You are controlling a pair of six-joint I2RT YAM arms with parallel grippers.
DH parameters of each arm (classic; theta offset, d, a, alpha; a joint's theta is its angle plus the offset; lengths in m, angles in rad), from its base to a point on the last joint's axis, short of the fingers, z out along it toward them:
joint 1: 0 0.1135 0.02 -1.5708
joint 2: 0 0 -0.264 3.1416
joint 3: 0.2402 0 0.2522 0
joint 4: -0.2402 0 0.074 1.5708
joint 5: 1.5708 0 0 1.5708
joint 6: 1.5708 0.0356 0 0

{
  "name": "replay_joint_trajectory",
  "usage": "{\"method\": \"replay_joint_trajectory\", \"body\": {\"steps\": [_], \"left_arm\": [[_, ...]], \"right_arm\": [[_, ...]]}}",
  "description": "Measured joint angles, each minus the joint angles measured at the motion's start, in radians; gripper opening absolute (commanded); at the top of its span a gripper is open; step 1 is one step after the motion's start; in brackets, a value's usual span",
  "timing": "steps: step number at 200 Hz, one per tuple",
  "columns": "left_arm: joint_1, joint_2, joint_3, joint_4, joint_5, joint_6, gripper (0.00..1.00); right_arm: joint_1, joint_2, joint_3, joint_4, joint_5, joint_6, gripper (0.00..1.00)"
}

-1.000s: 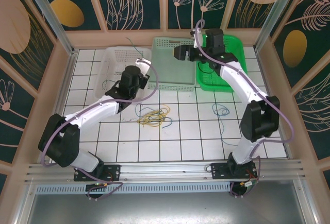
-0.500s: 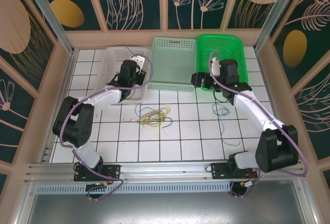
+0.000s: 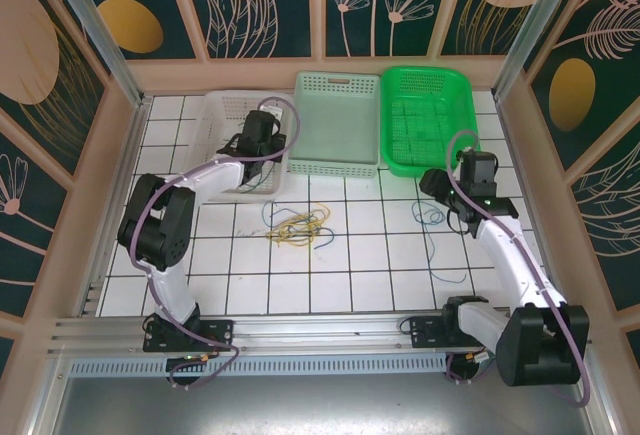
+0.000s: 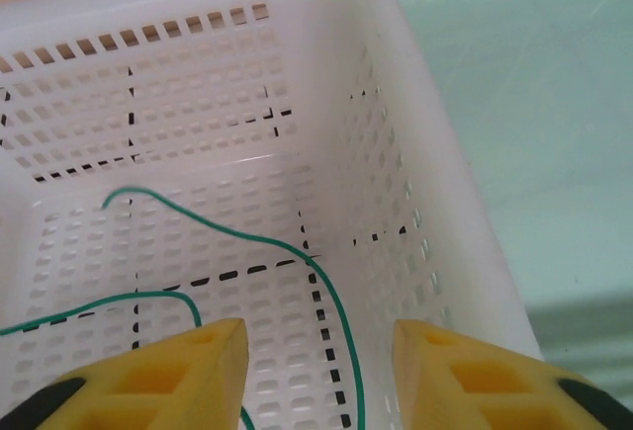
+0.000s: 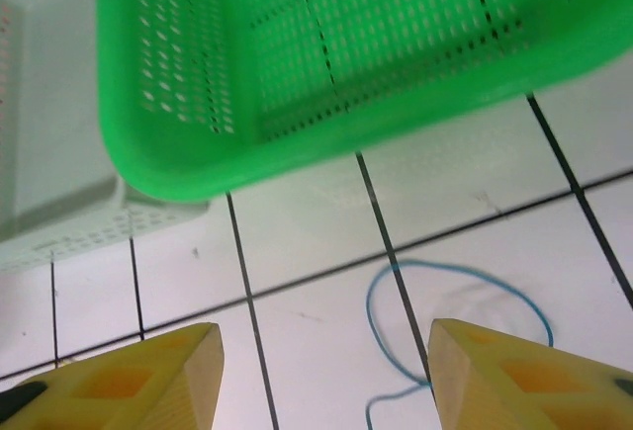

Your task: Untangle the cables

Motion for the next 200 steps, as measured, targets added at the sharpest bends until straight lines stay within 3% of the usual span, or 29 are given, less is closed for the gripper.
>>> {"method": "replay_joint_trajectory", "body": {"steps": [17,50,89,149,171,200], "left_arm": [[0.001,0.0,0.001,-0.001,0.005,-0.012,0.71],[0.006,-0.025,-0.004,-0.002,0.032,-0.04,0.83],[0.006,-0.158,-0.059,0.007,0.074,-0.066,0.89],[0.006,-0.288,-0.123,0.041,0.098,-0.098,0.94],[0.006,-0.3,-0.152,0.045,0.114,-0.115,0.95],[0.006,-0.32,-0.196,0.06,0.138,-0.139,0.96]], "right_arm": [[0.009,0.0,-0.017,-0.034,-0.034,-0.005,0.59],[0.079,0.0,-0.024,-0.102,-0.048,-0.009,0.61],[0.119,0.017,-0.05,-0.135,-0.041,-0.004,0.6],[0.168,0.165,-0.049,-0.174,0.028,-0.002,0.56],[0.18,0.182,-0.048,-0.182,0.05,-0.006,0.43],[0.188,0.199,-0.045,-0.183,0.071,-0.016,0.01]]}}
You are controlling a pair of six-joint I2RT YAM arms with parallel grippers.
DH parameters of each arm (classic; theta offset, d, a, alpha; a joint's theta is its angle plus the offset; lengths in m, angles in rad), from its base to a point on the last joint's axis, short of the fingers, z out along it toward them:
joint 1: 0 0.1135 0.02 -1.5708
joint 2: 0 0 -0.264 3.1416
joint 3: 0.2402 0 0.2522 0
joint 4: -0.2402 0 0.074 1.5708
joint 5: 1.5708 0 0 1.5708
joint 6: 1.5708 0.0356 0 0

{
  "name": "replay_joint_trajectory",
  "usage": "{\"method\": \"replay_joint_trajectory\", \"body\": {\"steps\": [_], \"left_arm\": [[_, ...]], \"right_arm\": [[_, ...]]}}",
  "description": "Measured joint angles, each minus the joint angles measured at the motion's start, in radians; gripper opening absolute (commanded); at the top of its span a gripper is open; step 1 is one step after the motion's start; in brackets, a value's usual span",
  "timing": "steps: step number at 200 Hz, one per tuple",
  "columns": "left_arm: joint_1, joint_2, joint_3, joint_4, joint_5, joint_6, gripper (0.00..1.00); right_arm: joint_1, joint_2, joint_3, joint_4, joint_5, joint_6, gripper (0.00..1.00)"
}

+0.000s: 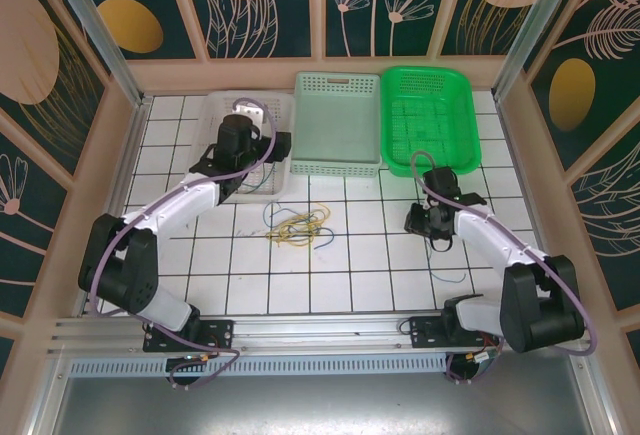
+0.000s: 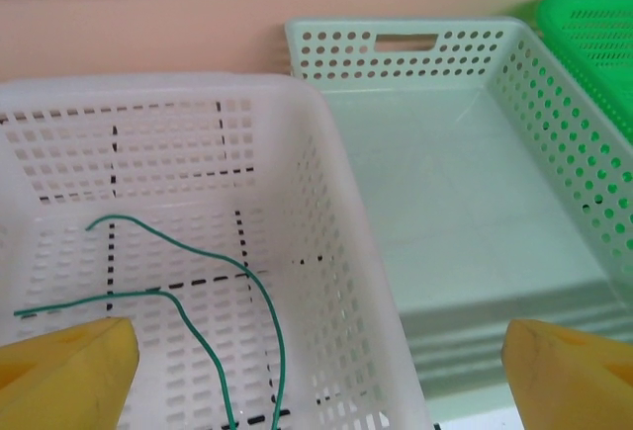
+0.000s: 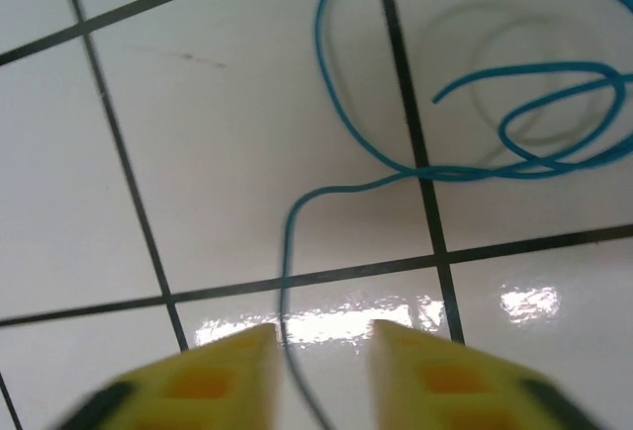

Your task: Untangle the cables

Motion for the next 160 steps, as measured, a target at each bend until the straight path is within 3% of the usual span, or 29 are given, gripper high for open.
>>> {"method": "replay_joint_trajectory", "body": {"steps": [47,86,160], "left_arm": [[0.0,-0.045,-0.074,0.055,0.047,-0.034,0.98],[-0.004,-0.079,-0.156,0.137,0.176,-0.052,0.99],[-0.06,-0.216,-0.23,0.359,0.388,-0.047,0.99]], "right_arm": [[0.055,-0.091,0.069,0.031,-0.03,-0.019,0.0],[0.056,-0.234,0.219,0.158,-0.232,-0.037,0.0],[0.086,-0.167,0.44,0.258,-0.568,-0.055,0.0]]}}
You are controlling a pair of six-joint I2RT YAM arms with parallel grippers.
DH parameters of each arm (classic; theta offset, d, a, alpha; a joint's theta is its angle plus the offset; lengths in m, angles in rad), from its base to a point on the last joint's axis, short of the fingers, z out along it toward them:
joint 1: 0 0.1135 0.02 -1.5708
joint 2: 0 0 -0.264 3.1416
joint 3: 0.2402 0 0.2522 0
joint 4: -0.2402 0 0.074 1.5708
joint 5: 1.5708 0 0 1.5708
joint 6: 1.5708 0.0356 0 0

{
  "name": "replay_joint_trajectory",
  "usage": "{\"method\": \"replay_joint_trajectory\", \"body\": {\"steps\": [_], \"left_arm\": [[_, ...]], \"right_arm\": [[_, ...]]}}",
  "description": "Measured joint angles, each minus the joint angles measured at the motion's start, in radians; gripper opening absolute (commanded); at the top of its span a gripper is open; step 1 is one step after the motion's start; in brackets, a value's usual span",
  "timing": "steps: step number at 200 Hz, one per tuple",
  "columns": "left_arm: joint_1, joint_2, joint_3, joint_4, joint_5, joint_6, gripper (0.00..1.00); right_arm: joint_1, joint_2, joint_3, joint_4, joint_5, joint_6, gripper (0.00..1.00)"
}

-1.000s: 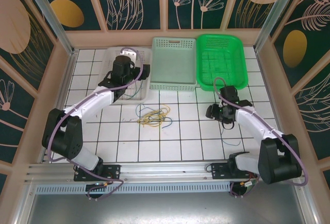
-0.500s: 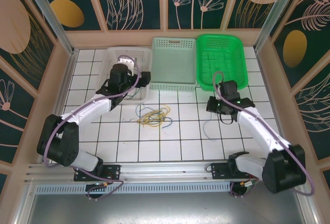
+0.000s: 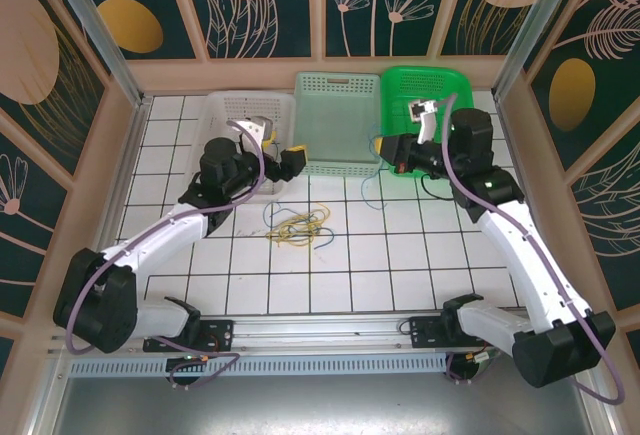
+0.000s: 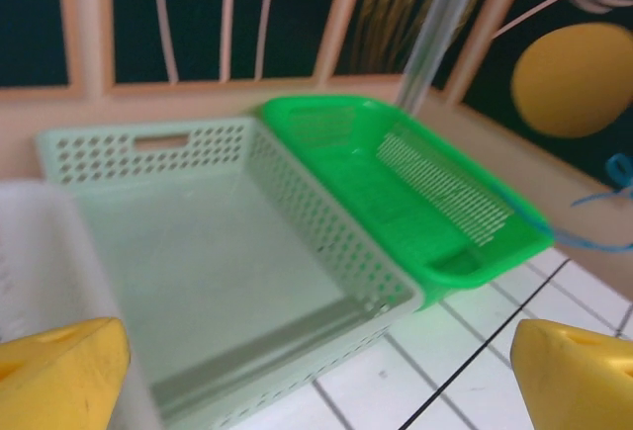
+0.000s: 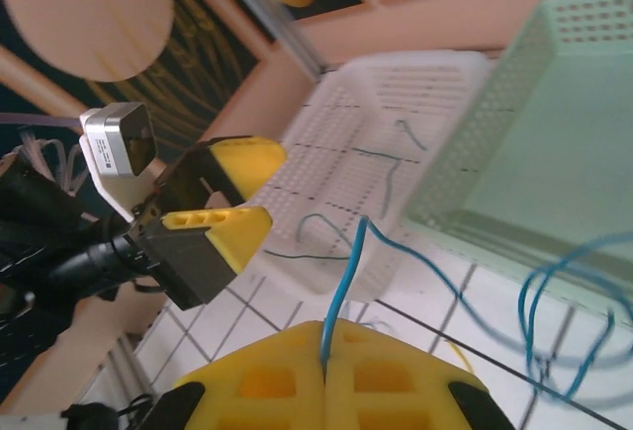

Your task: Untangle the cables

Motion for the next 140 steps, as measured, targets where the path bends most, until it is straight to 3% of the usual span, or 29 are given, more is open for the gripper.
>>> {"method": "replay_joint_trajectory", "body": {"steps": [43,85,140], "left_arm": [[-0.066,0.012,0.0,0.098,0.119,0.026,0.98],[-0.078,0.109,0.001,0.161,0.231,0.026,0.94],[-0.085,0.181,0.005,0.185,0.28,0.028,0.92]], "right_arm": [[0.036,0.077,0.016,0.038,-0.095,-0.003,0.0],[0.04,0.097,0.016,0.113,-0.179,0.027,0.0],[0.04,0.097,0.016,0.186,-0.249,0.066,0.0]]}}
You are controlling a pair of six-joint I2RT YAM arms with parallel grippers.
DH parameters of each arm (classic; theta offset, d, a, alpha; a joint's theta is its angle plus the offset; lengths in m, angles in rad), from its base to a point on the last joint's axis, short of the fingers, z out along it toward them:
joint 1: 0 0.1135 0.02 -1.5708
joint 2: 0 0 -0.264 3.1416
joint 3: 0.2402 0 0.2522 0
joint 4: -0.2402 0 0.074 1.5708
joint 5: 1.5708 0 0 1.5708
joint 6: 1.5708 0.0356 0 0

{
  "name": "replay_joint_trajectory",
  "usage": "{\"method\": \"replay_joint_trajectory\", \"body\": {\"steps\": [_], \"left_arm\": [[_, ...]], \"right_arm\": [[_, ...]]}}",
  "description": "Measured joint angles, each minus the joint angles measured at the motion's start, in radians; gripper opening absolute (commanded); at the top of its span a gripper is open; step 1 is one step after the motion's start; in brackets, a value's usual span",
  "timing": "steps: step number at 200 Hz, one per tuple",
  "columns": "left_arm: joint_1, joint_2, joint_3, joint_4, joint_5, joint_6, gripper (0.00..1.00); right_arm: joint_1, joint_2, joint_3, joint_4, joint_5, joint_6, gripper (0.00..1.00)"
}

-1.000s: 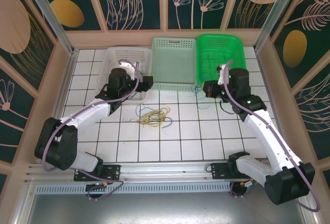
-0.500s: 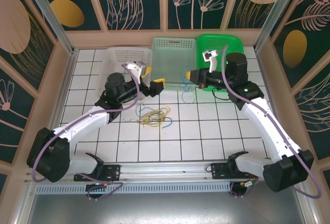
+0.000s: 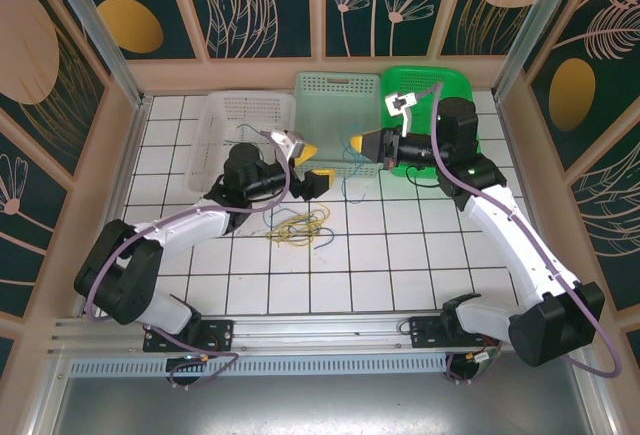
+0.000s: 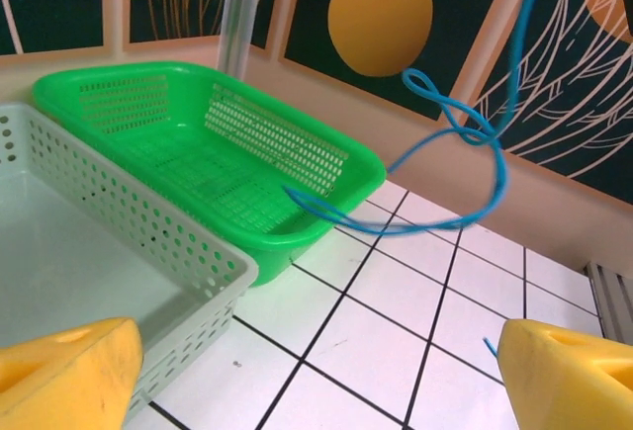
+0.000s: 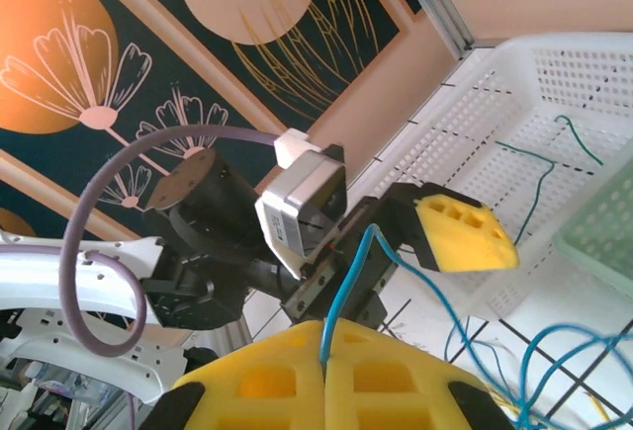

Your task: Untangle the cables

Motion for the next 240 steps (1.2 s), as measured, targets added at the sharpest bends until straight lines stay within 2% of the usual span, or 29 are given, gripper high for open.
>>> {"method": "replay_joint_trajectory", "body": {"steps": [67,139,155,197,240], "left_arm": [[-0.005,0.04,0.005,0.164,-0.011,-0.14,0.93],[-0.005,0.086,0.06,0.179,-0.02,-0.28,0.93],[-0.005,0.096,0.074,0.182,-0.01,-0.328,0.89],[-0.005,0.158,0.094,0.233,0.03,-0.516,0.71],[-0.005,0.202,0.089,0.334,0.037,-0.742,0.7]], "right_arm": [[0.001,0.0,0.0,0.013,-0.011,0.011,0.0],[0.003,0.0,0.0,0.021,-0.01,0.014,0.0],[0.003,0.0,0.0,0.021,-0.01,0.014,0.0],[0.003,0.0,0.0,0.021,0.018,0.014,0.0],[0.003,0.0,0.0,0.021,0.07,0.01,0.0]]}}
